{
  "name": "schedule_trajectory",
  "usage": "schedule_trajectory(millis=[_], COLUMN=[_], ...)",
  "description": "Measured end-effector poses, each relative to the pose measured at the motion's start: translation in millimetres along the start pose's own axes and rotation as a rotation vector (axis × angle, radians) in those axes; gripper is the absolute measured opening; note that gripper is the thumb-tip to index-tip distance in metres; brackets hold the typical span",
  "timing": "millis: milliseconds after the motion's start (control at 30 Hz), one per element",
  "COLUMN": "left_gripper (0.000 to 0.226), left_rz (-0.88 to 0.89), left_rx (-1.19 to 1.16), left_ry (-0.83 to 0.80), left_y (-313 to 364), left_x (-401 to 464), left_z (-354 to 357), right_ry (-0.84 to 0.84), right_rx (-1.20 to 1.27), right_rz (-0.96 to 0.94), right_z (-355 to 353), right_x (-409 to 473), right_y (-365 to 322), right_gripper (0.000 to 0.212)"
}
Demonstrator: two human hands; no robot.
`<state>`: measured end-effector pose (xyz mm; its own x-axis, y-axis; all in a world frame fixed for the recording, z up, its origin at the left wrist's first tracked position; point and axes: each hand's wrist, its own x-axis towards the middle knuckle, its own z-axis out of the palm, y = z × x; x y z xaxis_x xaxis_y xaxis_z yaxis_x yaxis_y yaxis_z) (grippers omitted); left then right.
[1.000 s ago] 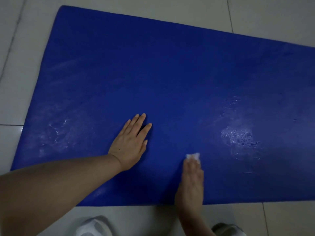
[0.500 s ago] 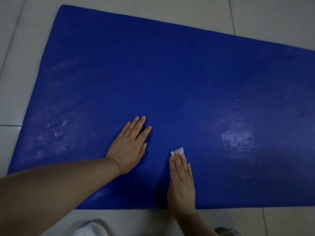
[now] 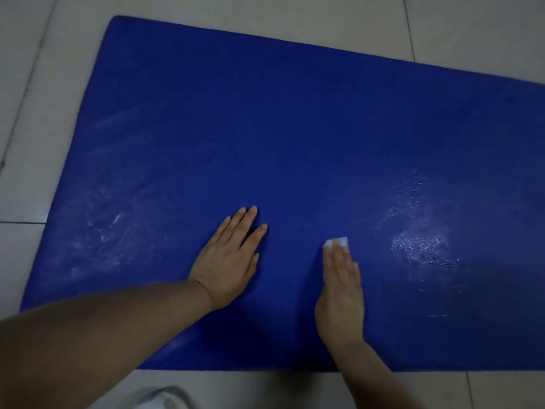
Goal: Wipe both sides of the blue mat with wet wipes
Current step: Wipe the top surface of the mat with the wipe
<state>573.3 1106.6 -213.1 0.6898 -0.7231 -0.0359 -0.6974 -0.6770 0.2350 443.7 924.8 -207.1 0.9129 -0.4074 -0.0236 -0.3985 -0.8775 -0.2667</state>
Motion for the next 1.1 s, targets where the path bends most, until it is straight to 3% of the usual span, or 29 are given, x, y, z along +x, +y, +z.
schedule_trajectory(millis=[133, 233, 367, 433, 567, 633, 767, 1000, 1100], left_gripper=[0.052, 0.052, 0.053, 0.053, 0.053, 0.052, 0.051, 0.052, 0.051], left_rz=[-0.001, 0.001, -0.002, -0.001, -0.002, -0.004, -0.004, -0.003, -0.004], left_rx=[0.01, 0.008, 0.016, 0.024, 0.02, 0.023, 0.001, 0.006, -0.03], left_ry=[-0.005, -0.004, -0.013, -0.018, -0.01, -0.009, -0.009, -0.026, -0.019], left_y=[0, 0, 1, 0, 0, 0, 1, 0, 0], left_x=[0, 0, 0, 0, 0, 0, 0, 0, 0], left_z=[1, 0, -1, 0, 1, 1, 0, 0, 0], right_ry=[0.088, 0.103, -0.013, -0.006, 0.06, 0.084, -0.01, 0.086, 0.062], right_rx=[0.039, 0.046, 0.069, 0.042, 0.069, 0.064, 0.086, 0.029, -0.05], right_rz=[0.256, 0.178, -0.137, -0.1, 0.227, 0.178, -0.137, 0.233, 0.084], right_z=[-6, -1, 7, 3, -5, -5, 7, -5, 0], right_x=[21, 24, 15, 23, 43, 45, 32, 73, 71], right_y=[21, 4, -14, -1, 19, 3, -20, 17, -13], right_gripper=[0.076, 0.08, 0.086, 0.085, 0.078, 0.079, 0.086, 0.076, 0.077])
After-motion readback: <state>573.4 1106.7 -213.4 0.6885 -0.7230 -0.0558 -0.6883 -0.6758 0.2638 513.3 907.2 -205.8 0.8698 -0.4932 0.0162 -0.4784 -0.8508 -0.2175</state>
